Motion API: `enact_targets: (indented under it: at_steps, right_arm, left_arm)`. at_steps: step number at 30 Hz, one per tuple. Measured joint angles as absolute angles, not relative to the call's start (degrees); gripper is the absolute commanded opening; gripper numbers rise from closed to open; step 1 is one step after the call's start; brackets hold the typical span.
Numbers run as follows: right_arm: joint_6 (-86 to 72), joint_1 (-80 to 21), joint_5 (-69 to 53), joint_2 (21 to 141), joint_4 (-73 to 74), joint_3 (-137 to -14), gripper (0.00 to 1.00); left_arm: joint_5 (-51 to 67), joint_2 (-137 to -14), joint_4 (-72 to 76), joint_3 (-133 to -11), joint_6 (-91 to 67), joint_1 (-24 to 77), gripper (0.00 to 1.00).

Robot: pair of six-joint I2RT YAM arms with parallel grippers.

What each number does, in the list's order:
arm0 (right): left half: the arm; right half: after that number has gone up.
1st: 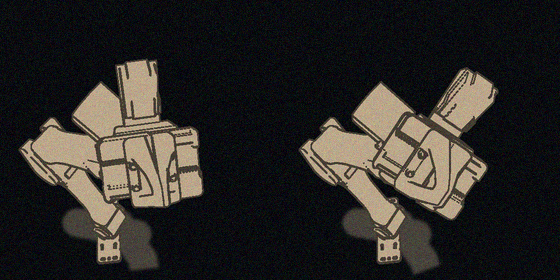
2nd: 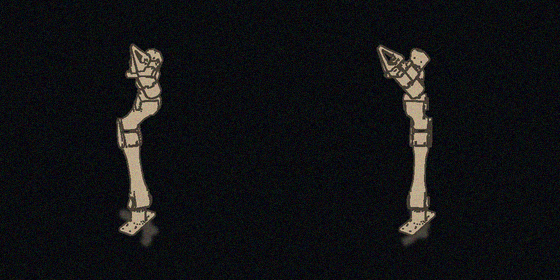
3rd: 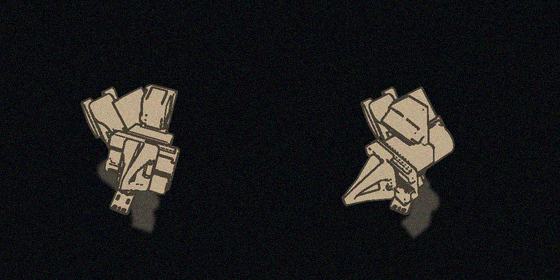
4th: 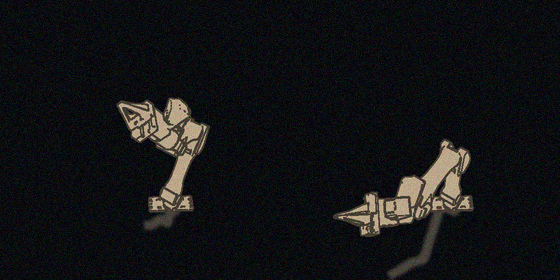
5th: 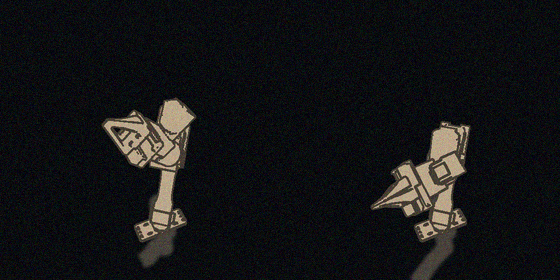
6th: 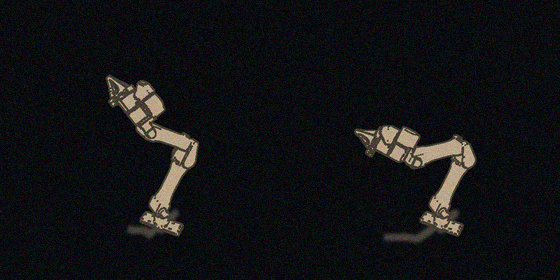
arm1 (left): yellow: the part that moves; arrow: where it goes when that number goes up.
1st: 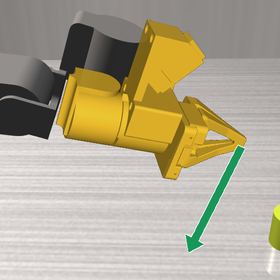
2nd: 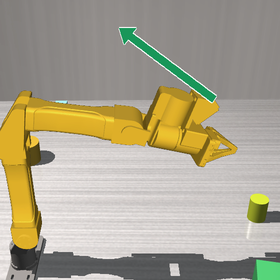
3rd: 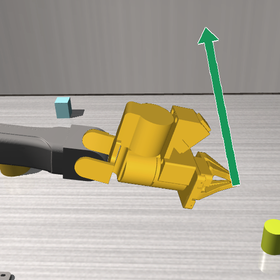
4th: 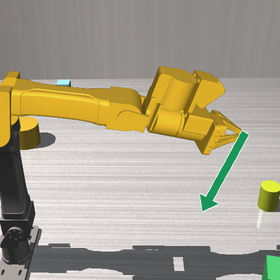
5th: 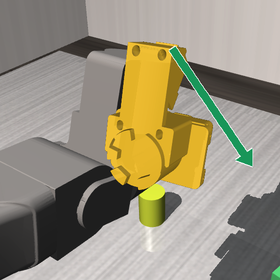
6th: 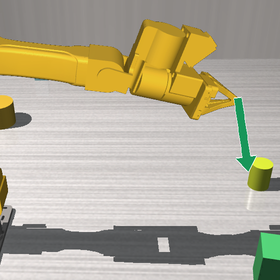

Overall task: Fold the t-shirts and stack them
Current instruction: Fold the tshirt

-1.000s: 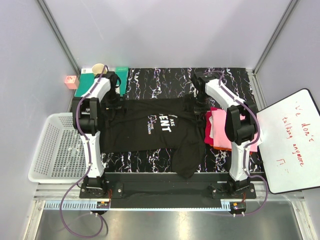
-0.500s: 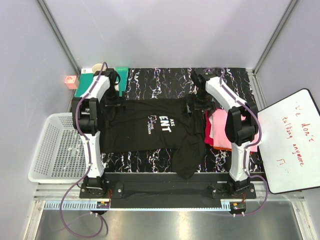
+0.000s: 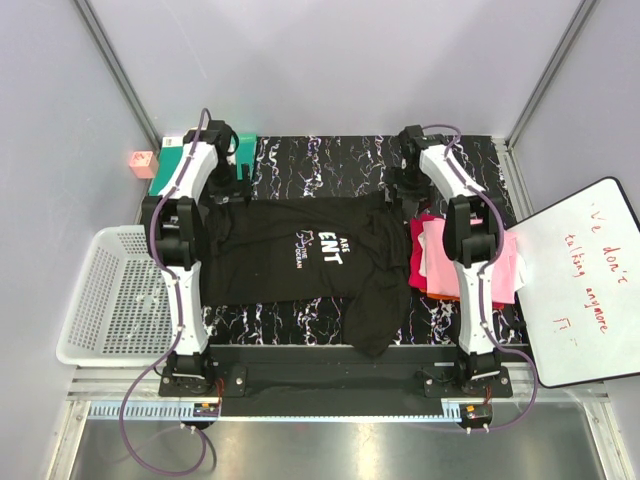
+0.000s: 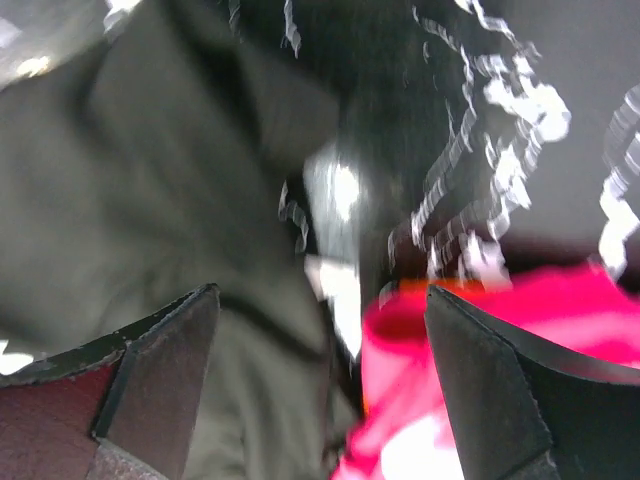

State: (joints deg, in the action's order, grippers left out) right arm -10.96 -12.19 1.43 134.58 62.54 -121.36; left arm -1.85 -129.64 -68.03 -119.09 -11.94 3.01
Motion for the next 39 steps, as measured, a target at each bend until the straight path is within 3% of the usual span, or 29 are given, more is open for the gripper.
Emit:
enact_targets:
  at_steps: [2,3,7,8,9,10,14,16,27,39]
  right_arm:
    - [-11.2,-11.8,0.5,138.3,62.0,-123.0,0.88]
    - [-11.2,-11.8,0.4,138.8,61.9,-123.2,0.88]
    - [-11.9,-12.2,-1.4,141.2,62.2,-126.0,0.84]
    - [-12.2,-12.3,-1.7,141.3,62.0,-126.8,0.77]
    - [-12.3,-12.3,-1.9,141.3,61.7,-127.3,0.56]
    - [-12.5,-12.3,-2.4,141.3,61.4,-127.8,0.45]
    - [-13.3,-12.4,-4.2,141.5,60.5,-128.6,0.11]
    - [-13.5,-12.4,-5.0,141.8,60.2,-128.7,0.00]
    - [-14.0,-12.4,-4.3,143.5,59.8,-130.0,0.00]
    - [-15.4,-11.3,-2.5,151.9,59.4,-144.3,0.00]
  left_arm:
    - [-2.1,-130.6,-68.1,-120.3,-12.4,3.0,0.68]
    - [-2.2,-131.2,-68.1,-120.9,-12.5,2.9,0.53]
    - [-2.4,-133.9,-68.1,-121.8,-13.1,2.8,0.30]
    - [-2.5,-134.6,-68.2,-121.8,-13.1,2.7,0.24]
    - [-2.6,-135.1,-68.3,-121.8,-13.3,2.7,0.14]
    - [-2.7,-135.7,-68.4,-121.8,-13.3,2.6,0.02]
    - [-3.4,-137.1,-68.8,-121.8,-13.8,2.3,0.00]
    - [-3.8,-137.5,-68.9,-121.8,-14.1,2.2,0.00]
    - [-7.8,-140.2,-69.0,-127.4,-17.5,1.0,0.00]
    - [-10.8,-146.8,-69.5,-136.2,-21.3,0.8,0.00]
